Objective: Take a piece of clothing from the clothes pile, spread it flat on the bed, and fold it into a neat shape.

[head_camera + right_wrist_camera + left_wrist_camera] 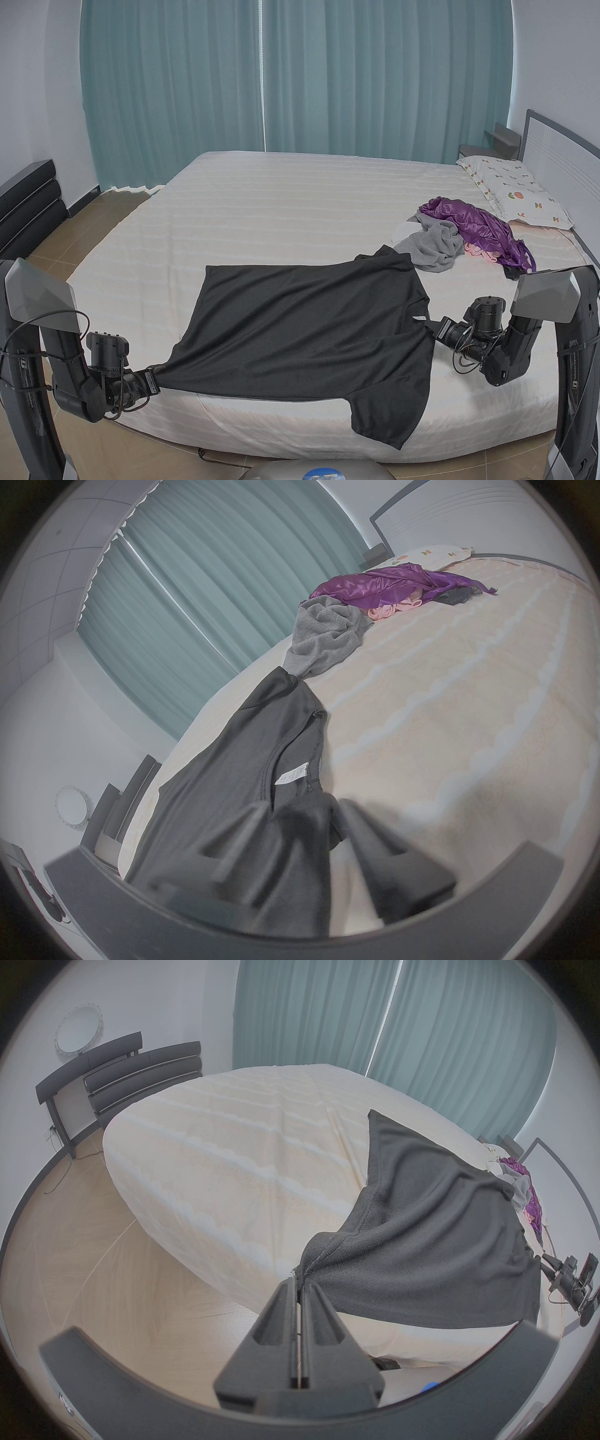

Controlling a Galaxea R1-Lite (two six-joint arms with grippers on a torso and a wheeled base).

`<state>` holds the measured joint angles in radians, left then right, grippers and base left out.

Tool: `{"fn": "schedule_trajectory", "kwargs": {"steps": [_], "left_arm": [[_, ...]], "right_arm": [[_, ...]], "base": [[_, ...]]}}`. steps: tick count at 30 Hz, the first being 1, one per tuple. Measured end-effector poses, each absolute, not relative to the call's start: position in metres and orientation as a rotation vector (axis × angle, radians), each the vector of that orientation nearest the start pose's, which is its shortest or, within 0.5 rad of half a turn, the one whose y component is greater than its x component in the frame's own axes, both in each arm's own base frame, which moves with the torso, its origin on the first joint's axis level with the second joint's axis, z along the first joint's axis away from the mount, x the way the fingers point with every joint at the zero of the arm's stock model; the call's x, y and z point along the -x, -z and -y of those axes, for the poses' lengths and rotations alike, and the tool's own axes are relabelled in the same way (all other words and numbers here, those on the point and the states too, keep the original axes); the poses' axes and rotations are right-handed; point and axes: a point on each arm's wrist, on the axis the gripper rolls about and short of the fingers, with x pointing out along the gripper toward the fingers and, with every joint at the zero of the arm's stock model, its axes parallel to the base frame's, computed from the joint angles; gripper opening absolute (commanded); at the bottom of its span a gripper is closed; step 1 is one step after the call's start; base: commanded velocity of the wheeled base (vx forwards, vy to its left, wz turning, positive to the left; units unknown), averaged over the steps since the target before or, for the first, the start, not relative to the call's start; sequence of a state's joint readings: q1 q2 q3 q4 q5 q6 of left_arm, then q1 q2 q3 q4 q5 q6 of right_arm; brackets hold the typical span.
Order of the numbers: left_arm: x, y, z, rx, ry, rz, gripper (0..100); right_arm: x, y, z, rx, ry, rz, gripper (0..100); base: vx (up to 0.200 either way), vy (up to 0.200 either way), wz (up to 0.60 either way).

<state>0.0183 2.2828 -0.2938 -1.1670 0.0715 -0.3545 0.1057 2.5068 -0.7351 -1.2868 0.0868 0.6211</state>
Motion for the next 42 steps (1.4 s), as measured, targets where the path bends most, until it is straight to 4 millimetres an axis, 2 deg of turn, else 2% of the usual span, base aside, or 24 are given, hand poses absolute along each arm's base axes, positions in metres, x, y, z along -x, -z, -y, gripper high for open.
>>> {"fn": "schedule_trajectory", "kwargs": {"steps": [7,15,19,24,33,42], "left_arm": [[-0.264,0.039,-0.006,0.312,-0.230,-0.801,0],[-0.264,0.039,-0.006,0.312,-0.230,-0.799,0],[-0.263,0.039,-0.006,0.313,-0.229,-0.799,0],[-0.263,0.038,-0.006,0.316,-0.230,-0.798,0],[-0.263,0.038,-0.006,0.316,-0.229,-0.798,0],[-0.263,0.038,-0.006,0.315,-0.229,-0.798,0]], "right_arm": [[-0.362,0.048,-0.036,-0.613,-0.037,-0.525,100],[-0.328,0.034,-0.035,-0.627,-0.094,-0.588,100],[-0.312,0.034,-0.041,-0.619,-0.126,-0.639,100],[-0.300,0.044,-0.049,-0.554,-0.159,-0.700,100],[-0.293,0.060,-0.057,-0.522,-0.174,-0.768,100],[-0.297,0.066,-0.059,-0.517,-0.169,-0.768,100]], "base": [[0.000,0.000,0.00],[0.000,0.000,0.00],[0.000,0.000,0.00],[0.000,0.000,0.00],[0.000,0.000,0.00],[0.000,0.000,0.00]]}}
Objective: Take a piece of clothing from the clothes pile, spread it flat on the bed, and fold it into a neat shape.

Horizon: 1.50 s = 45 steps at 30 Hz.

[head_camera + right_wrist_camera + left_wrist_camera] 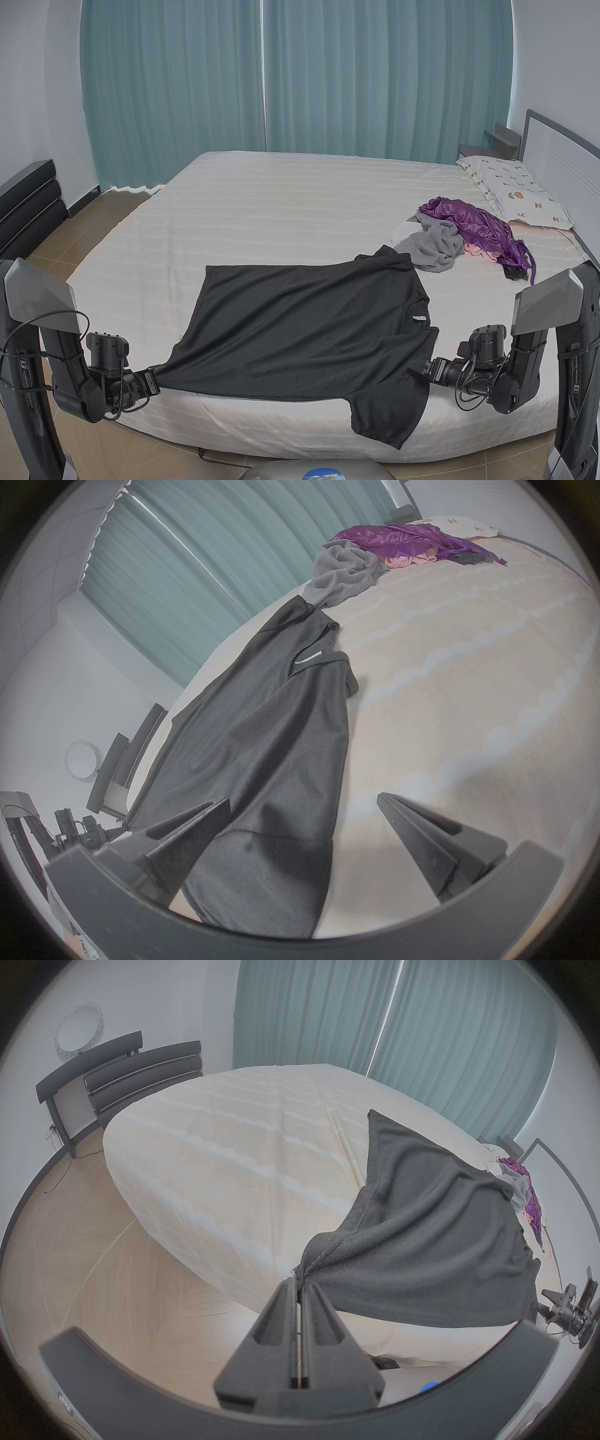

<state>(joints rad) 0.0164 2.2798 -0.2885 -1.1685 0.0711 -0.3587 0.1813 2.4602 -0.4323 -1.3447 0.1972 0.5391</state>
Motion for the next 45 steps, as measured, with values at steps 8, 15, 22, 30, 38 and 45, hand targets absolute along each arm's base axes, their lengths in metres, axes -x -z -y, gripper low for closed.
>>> {"fn": "schedule_trajectory", "kwargs": {"steps": [8,15,22,30,38,45], "left_arm": [[-0.263,0.038,-0.006,0.315,-0.230,-0.798,0],[-0.262,0.038,-0.006,0.315,-0.229,-0.799,0],[-0.262,0.038,-0.003,0.312,-0.220,-0.804,0],[-0.264,0.037,0.001,0.351,-0.221,-0.793,0],[-0.264,0.037,0.004,0.350,-0.210,-0.791,0],[-0.264,0.037,0.005,0.349,-0.208,-0.792,0]], "right_arm": [[-0.310,0.073,-0.065,-0.460,-0.135,-0.724,0],[-0.324,0.075,-0.061,-0.467,-0.113,-0.676,0],[-0.339,0.070,-0.056,-0.473,-0.086,-0.610,0],[-0.357,0.065,-0.057,-0.471,-0.067,-0.539,0],[-0.363,0.065,-0.054,-0.476,-0.060,-0.520,0],[-0.360,0.068,-0.053,-0.484,-0.054,-0.535,100]], "base": [[0.000,0.000,0.00],[0.000,0.000,0.00],[0.000,0.000,0.00],[0.000,0.000,0.00],[0.000,0.000,0.00],[0.000,0.000,0.00]]}}
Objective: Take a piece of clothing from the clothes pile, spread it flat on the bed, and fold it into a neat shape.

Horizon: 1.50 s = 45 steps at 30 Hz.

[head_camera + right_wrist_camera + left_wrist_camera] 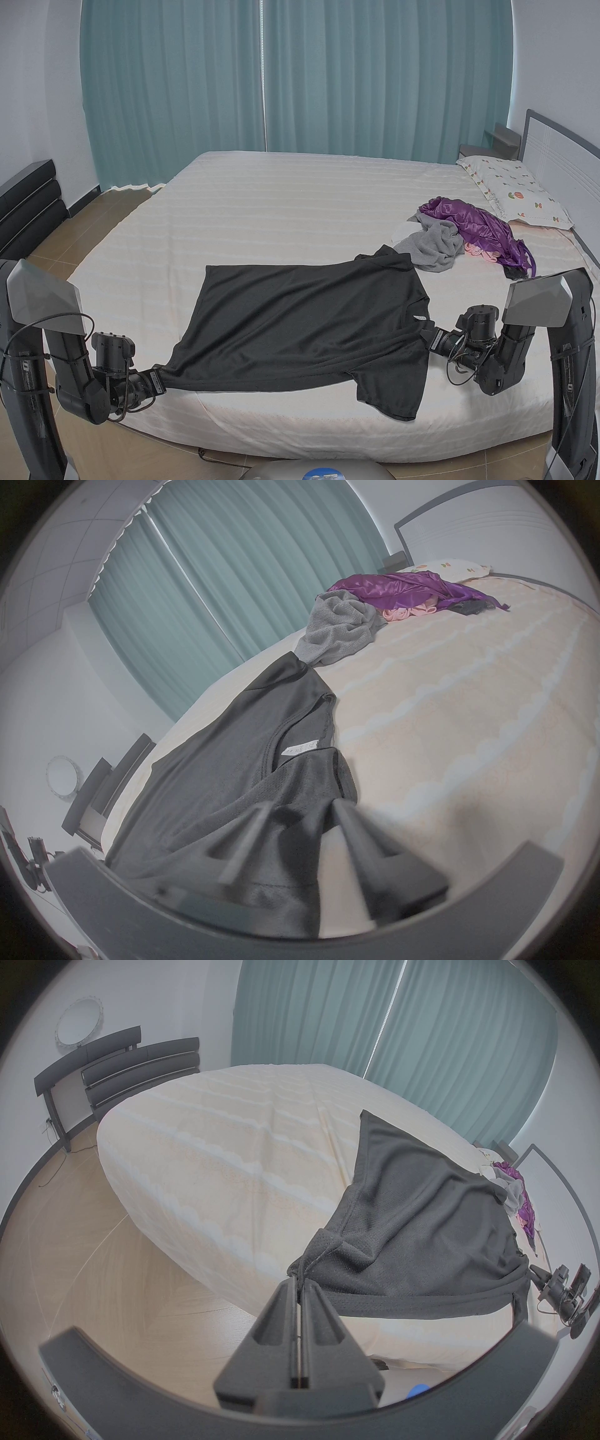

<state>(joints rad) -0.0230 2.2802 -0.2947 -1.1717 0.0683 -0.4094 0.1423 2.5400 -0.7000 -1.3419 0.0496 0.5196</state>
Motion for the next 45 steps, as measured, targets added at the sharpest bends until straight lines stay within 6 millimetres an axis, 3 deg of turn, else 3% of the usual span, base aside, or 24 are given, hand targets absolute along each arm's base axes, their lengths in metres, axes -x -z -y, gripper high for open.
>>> {"fn": "schedule_trajectory", "kwargs": {"steps": [6,18,33,34,45], "left_arm": [[-0.264,0.037,0.005,0.349,-0.208,-0.793,0],[-0.260,0.038,0.005,0.354,-0.198,-0.809,0],[-0.252,0.035,0.007,0.379,-0.138,-0.838,0],[-0.252,0.035,0.007,0.379,-0.138,-0.838,0],[-0.252,0.035,0.007,0.378,-0.137,-0.835,0]], "right_arm": [[-0.349,0.058,-0.050,-0.541,-0.065,-0.554,100],[-0.288,0.048,-0.064,-0.566,-0.200,-0.745,100],[-0.285,0.066,-0.080,-0.520,-0.198,-0.758,100],[-0.286,0.067,-0.081,-0.517,-0.193,-0.754,0],[-0.286,0.071,-0.080,-0.513,-0.157,-0.755,0]], "base": [[0.000,0.000,0.00],[0.000,0.000,0.00],[0.000,0.000,0.00],[0.000,0.000,0.00],[0.000,0.000,0.00]]}}
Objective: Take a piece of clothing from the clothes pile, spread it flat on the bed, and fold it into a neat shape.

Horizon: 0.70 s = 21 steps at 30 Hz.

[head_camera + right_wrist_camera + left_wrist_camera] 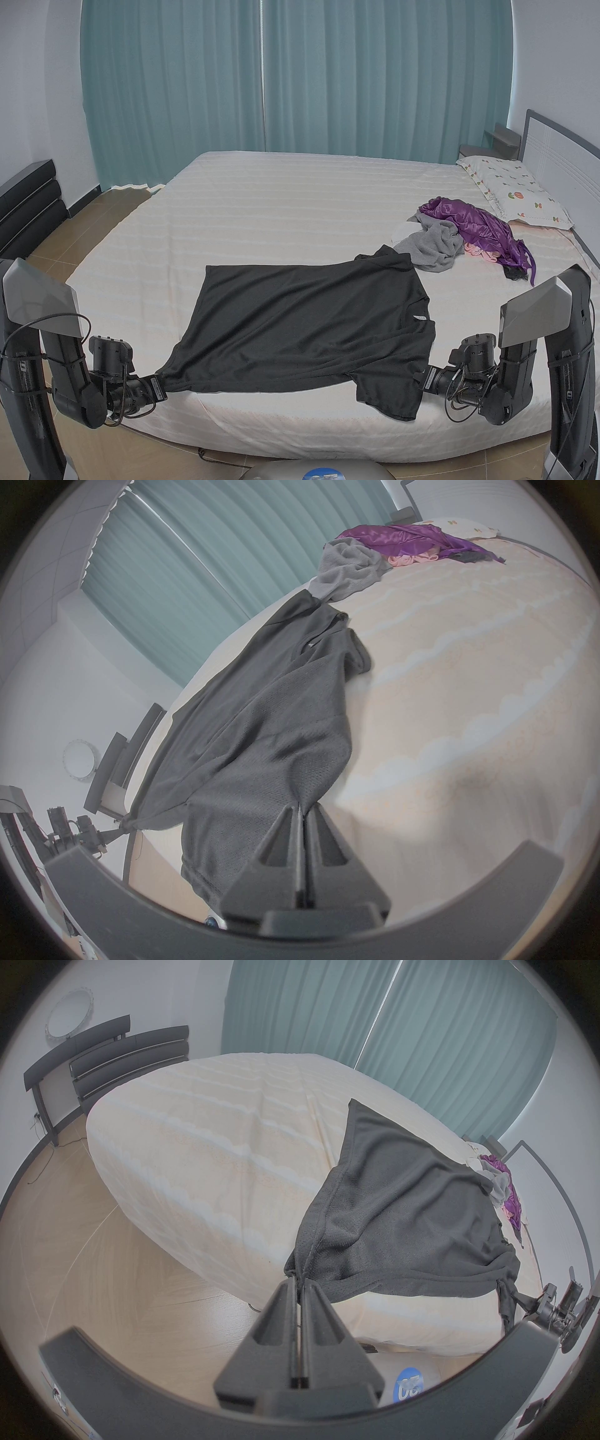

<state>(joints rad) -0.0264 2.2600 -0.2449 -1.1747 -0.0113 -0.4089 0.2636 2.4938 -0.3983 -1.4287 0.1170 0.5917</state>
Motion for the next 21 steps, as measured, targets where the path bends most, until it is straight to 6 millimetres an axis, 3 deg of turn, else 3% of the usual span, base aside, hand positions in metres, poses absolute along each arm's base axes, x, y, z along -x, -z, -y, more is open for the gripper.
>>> {"fn": "schedule_trajectory", "kwargs": {"steps": [7,21], "left_arm": [[-0.252,0.035,0.007,0.379,-0.138,-0.835,0],[-0.244,0.029,0.006,0.363,-0.137,-0.835,0]], "right_arm": [[-0.281,0.067,-0.074,-0.517,-0.134,-0.762,0],[-0.239,0.037,-0.047,-0.577,-0.201,-0.813,0]], "base": [[0.000,0.000,0.00],[0.000,0.000,0.00]]}}
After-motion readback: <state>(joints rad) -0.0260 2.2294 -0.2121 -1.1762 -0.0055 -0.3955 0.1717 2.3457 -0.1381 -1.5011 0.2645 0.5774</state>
